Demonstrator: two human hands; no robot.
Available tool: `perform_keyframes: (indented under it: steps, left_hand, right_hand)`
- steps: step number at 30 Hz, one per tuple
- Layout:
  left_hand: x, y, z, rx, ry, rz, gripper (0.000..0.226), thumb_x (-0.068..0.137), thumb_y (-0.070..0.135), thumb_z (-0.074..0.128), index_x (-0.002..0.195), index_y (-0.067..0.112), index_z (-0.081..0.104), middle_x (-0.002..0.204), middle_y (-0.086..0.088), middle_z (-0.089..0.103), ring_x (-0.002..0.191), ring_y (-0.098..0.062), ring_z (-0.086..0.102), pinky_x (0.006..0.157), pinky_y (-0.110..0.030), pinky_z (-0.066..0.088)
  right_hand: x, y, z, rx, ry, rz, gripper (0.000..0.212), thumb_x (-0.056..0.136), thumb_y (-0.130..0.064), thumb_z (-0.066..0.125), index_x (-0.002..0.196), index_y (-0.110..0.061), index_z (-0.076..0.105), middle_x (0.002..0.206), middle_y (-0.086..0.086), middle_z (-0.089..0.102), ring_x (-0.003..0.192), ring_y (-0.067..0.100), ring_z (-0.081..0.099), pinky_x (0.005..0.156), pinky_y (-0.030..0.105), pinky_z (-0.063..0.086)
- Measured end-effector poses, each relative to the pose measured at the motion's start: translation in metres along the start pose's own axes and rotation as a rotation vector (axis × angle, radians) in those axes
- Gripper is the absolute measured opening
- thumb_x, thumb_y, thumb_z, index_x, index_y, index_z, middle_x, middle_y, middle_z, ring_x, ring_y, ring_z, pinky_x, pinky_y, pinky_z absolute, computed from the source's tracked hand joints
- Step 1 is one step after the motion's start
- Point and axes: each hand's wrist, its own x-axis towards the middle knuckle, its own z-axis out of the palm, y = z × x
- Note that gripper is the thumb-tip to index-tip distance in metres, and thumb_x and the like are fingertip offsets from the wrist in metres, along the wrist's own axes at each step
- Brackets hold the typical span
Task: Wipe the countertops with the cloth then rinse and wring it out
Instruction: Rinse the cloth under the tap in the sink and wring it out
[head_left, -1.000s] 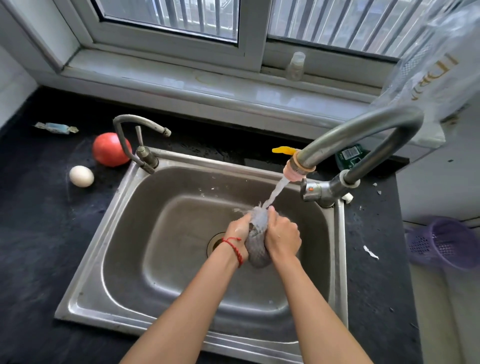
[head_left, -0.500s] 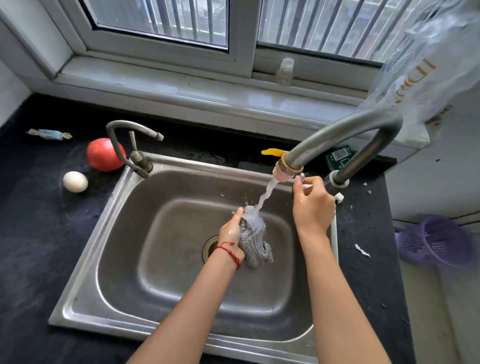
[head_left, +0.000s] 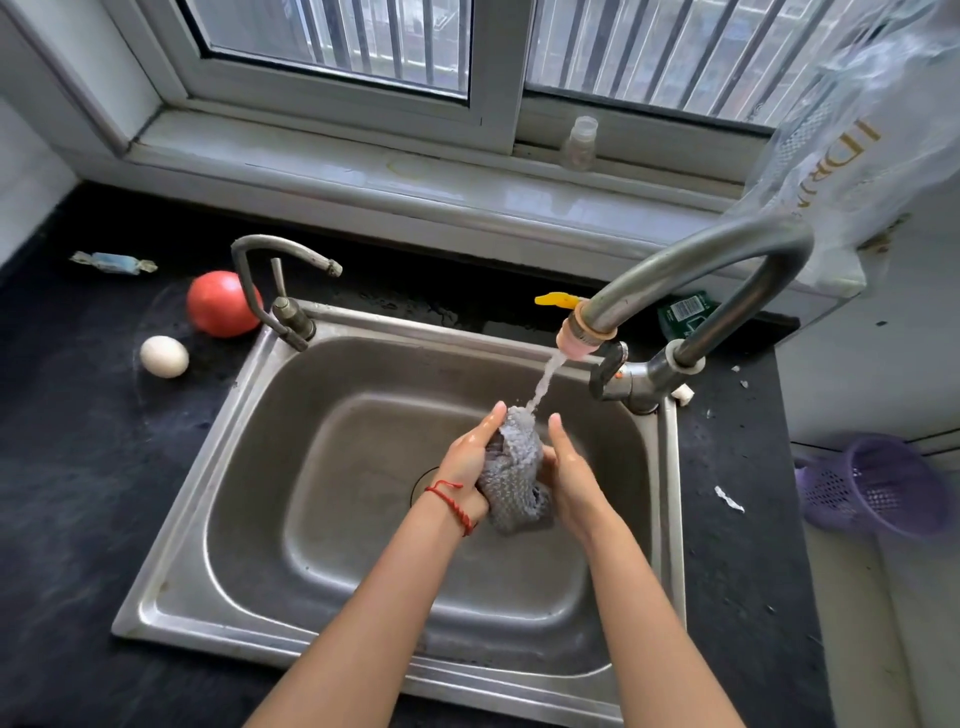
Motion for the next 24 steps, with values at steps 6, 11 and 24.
perform_keyframes:
  steps: [6, 11, 24]
  left_hand:
    - [-0.013, 0.007, -0.002, -0.054, 0.109, 0.232, 0.016, 0.083, 0.021, 0.061, 0.083, 0.006, 0.058, 0.094, -0.020, 0.061, 0.088, -0.032, 0.058, 0.095, -0.054, 0.044]
    - [-0.016, 0.010, -0.012, 0.332, 0.361, 0.530, 0.028, 0.089, 0.009, 0.054, 0.062, 0.015, 0.050, 0.063, 0.000, 0.048, 0.053, 0.004, 0.047, 0.060, -0.019, 0.039]
    - [-0.038, -0.001, 0.002, 0.928, 0.337, 0.818, 0.011, 0.074, 0.025, 0.059, 0.083, 0.020, 0.059, 0.073, 0.011, 0.062, 0.072, -0.010, 0.060, 0.072, -0.026, 0.050]
  right_hand:
    - [-0.001, -0.001, 0.004, 0.039, 0.144, -0.315, 0.005, 0.080, -0.009, 0.066, 0.078, -0.014, 0.066, 0.078, 0.003, 0.068, 0.077, 0.017, 0.061, 0.065, 0.019, 0.053]
    - [-0.010, -0.009, -0.004, -0.240, 0.346, -0.537, 0.019, 0.076, -0.013, 0.072, 0.069, -0.019, 0.055, 0.070, -0.003, 0.060, 0.066, 0.009, 0.054, 0.060, 0.018, 0.046]
    - [-0.012, -0.012, 0.018, -0.029, 0.512, -0.270, 0.024, 0.082, -0.035, 0.063, 0.075, -0.012, 0.059, 0.080, 0.005, 0.064, 0.082, 0.022, 0.060, 0.082, 0.039, 0.050]
